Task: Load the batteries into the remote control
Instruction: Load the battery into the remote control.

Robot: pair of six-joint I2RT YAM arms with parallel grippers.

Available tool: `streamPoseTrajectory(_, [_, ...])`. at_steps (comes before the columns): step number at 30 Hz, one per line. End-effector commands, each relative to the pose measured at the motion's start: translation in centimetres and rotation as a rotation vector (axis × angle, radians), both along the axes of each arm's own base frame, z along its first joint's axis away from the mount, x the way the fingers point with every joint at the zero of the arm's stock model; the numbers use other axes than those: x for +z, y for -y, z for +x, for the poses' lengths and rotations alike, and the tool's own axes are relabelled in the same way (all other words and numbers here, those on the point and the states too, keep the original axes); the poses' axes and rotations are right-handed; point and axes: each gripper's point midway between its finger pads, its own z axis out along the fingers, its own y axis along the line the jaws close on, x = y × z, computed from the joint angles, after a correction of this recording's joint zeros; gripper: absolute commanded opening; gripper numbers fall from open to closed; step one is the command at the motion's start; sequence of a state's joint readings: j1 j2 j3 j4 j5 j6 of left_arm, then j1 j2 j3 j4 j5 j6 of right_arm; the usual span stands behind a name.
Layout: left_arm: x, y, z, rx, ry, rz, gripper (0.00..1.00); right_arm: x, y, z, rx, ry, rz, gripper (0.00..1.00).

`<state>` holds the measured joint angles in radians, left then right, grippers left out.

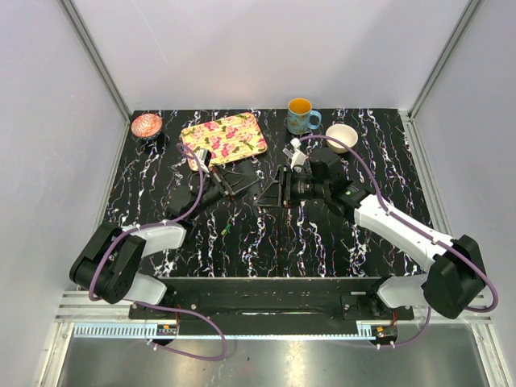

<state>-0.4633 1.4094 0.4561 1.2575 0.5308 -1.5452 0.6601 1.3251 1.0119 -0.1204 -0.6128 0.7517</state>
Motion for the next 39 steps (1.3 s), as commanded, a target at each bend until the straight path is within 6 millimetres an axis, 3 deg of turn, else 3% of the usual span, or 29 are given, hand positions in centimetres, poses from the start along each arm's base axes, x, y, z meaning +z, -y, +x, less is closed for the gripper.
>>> streamPoseTrajectory(1, [8.5, -1.2, -3.7, -0.037, 0.346, -0.191, 0.00, 1.0, -0.3, 0.6, -0.014, 0.037, 0.012, 0.34])
streamPoseTrajectory(3, [8.7, -1.0, -3.9, -0.044, 0.350, -0.196, 0.00, 0.9, -0.2, 0.6, -0.015, 0.035, 0.009, 0.29])
streamPoseTrajectory(9, [9.3, -0.8, -4.0, -0.051, 0.357, -0.201, 0.00, 0.4, -0.2, 0.7, -0.020, 0.019, -0.005, 0.01])
streamPoseTrajectory(22, [9.2, -0.7, -4.3, -0.054, 0.362, -0.185, 0.00, -0.3, 0.2, 0.8, -0.043, 0.009, -0.033, 0.00])
streamPoseTrajectory(23, [9.0, -0.7, -4.1, -0.049, 0.360, -0.177, 0.00, -0.1, 0.2, 0.8, -0.041, 0.016, -0.028, 0.02])
streamPoseTrajectory(25, [8.5, -0.6, -4.1, -0.050, 0.353, -0.168, 0.00, 0.5, 0.1, 0.7, -0.041, 0.020, -0.017, 0.31])
streamPoseTrajectory(28, [7.8, -0.5, -3.7, -0.043, 0.338, -0.150, 0.00, 1.0, 0.2, 0.7, -0.047, 0.019, -0.008, 0.53])
streamPoseTrajectory(34, [6.7, -0.2, -3.1, -0.039, 0.304, -0.137, 0.00, 2.9, 0.2, 0.3, -0.043, 0.041, 0.057, 0.57])
streamPoseTrajectory(38, [6.5, 0.0, -2.9, -0.045, 0.295, -0.140, 0.00, 3.5, 0.3, 0.2, -0.050, 0.058, 0.068, 0.51])
streamPoseTrajectory(39, [6.5, 0.0, -2.8, -0.044, 0.294, -0.140, 0.00, 3.6, 0.3, 0.1, -0.046, 0.058, 0.070, 0.42])
